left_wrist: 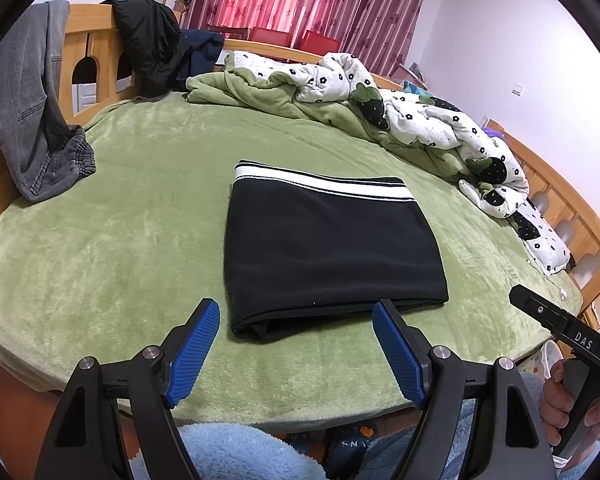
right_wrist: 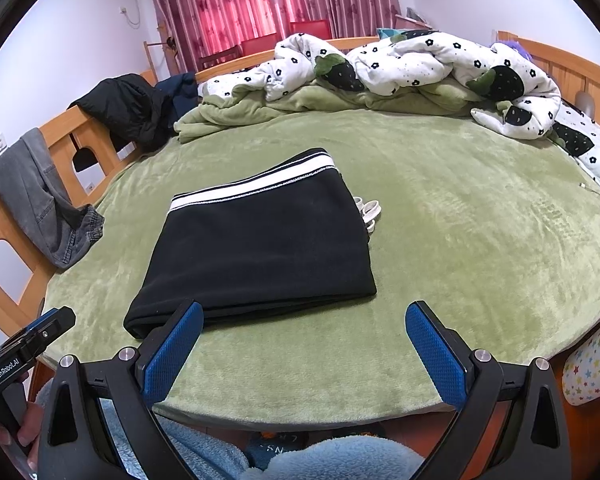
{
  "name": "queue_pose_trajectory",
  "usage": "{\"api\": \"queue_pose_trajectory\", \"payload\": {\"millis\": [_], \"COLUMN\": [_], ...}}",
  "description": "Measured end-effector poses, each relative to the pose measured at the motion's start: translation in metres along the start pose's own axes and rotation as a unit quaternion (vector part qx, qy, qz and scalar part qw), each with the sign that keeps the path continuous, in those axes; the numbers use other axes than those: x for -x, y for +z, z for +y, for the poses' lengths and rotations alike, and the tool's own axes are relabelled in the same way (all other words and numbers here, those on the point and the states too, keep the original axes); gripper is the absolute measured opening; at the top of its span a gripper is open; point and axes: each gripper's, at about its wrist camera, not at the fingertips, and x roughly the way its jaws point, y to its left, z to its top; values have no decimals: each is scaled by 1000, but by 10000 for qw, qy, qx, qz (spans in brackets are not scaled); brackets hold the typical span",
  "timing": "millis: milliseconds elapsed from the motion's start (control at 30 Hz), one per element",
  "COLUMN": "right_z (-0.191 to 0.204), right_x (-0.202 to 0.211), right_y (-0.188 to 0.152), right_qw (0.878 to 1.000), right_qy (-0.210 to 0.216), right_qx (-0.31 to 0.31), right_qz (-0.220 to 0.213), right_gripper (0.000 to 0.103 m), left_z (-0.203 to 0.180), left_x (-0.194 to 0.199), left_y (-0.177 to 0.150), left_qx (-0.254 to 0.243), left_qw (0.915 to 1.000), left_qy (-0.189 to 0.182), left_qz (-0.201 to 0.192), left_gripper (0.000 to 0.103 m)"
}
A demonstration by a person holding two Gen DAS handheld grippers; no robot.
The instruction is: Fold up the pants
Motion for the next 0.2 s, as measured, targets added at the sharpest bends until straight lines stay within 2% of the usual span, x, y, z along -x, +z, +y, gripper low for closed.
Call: {"api": "queue_pose_trajectory", "payload": {"millis": [200], "right_z": [1], "right_x": [-1], "right_y": [-1], "right_qw": [10000], "right_qy": [29], "right_qx": [-5], "right_qz": [16], "right_gripper": [100], "left_z": [-5], "left_x": [1], "left_y": [-1], "left_qx": [21], "left_qw": [10000], "left_qy": [-74], "left_qz": [-17], "left_gripper": [78]}}
